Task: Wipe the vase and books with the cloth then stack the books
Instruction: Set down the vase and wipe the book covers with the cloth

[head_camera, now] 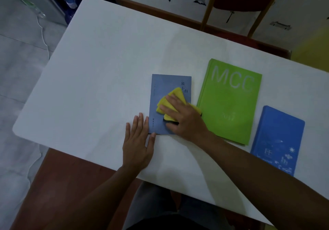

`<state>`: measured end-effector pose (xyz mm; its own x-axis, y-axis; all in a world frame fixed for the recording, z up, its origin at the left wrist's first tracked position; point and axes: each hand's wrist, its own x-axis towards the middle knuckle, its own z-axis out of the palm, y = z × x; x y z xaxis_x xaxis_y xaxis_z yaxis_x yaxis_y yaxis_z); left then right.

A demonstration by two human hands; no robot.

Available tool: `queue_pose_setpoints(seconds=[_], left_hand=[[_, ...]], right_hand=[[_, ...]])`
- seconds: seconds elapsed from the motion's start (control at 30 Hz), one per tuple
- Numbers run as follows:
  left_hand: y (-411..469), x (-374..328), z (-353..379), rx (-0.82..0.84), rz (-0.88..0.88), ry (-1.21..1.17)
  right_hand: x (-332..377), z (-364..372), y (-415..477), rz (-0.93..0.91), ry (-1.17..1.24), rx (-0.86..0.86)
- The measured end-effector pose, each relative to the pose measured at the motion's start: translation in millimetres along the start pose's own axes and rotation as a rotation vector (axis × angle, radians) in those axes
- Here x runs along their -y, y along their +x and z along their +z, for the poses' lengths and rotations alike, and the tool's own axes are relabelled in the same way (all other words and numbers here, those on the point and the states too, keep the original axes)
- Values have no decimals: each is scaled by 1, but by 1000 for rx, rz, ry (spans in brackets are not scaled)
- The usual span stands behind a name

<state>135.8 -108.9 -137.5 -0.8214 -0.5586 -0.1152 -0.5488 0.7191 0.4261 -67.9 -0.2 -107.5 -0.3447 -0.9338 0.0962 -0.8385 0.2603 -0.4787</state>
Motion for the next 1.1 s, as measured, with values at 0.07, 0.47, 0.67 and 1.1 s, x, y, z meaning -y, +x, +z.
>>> queue_pose_setpoints(seconds=[0.07,0.47,0.67,1.1], left_hand=[[0,0,1,1,-1,1],[0,0,2,-44,32,-38],[0,-1,1,-48,21,-21],[5,-11,-11,-20,-54,-157]], right_hand=[[-13,-3,27,119,-37,-32],[33,14,-17,-86,94,21],[-17,-7,12,3,-47,16],[33,14,-68,27,117,38]])
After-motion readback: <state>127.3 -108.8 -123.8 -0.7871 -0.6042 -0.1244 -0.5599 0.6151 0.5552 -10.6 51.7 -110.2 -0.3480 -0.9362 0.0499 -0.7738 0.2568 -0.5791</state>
